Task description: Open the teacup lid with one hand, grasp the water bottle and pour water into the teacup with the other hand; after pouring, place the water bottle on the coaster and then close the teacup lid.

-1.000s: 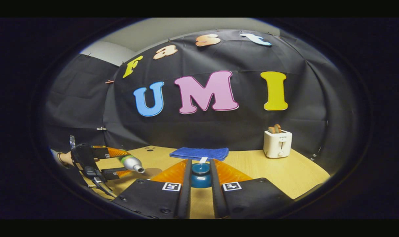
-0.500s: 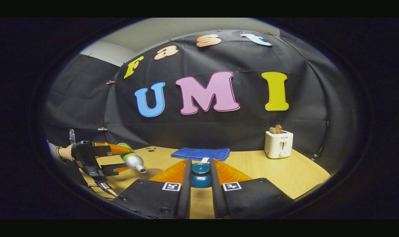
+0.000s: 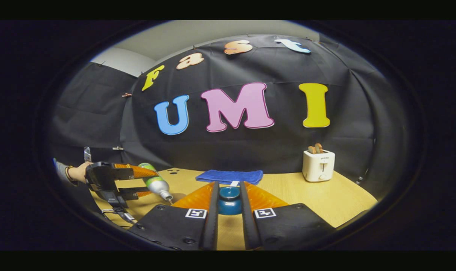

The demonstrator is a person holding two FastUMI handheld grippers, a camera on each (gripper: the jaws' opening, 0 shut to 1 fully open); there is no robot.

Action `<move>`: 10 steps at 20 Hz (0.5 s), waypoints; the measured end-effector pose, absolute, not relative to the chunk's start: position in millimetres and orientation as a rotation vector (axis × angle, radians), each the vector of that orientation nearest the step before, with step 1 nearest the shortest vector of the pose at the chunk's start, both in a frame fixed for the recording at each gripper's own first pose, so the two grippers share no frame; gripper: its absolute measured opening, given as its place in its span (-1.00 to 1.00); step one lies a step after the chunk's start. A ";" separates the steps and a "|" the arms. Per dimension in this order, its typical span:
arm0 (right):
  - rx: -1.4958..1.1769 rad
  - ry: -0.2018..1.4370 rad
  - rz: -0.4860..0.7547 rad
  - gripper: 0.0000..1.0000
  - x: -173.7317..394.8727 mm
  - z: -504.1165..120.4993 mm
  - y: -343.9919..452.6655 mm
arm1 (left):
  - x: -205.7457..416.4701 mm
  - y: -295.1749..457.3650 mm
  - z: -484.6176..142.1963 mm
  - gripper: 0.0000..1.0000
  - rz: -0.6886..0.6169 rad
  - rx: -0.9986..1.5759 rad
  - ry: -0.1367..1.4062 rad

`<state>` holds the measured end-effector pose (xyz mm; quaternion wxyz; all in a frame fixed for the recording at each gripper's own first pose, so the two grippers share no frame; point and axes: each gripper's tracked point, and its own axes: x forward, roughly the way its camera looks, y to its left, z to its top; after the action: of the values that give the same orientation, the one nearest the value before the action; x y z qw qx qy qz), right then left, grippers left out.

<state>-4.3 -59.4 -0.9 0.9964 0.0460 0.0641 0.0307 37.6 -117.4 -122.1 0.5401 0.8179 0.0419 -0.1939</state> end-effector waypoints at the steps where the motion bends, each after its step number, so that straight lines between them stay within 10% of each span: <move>1: 0.094 0.126 0.061 -0.39 -4.8 -0.6 -59.8 | 39.0 -118.9 -121.3 0.63 -0.466 1.956 0.096; 10: 0.103 0.120 0.056 -0.38 -5.7 1.6 -63.2 | 45.8 -117.6 -117.6 0.63 -0.493 2.081 0.092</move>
<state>-5.7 -63.2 1.6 0.9965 0.0514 0.0598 0.0279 45.8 -117.6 -117.6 0.4798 0.8530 0.0379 -0.2021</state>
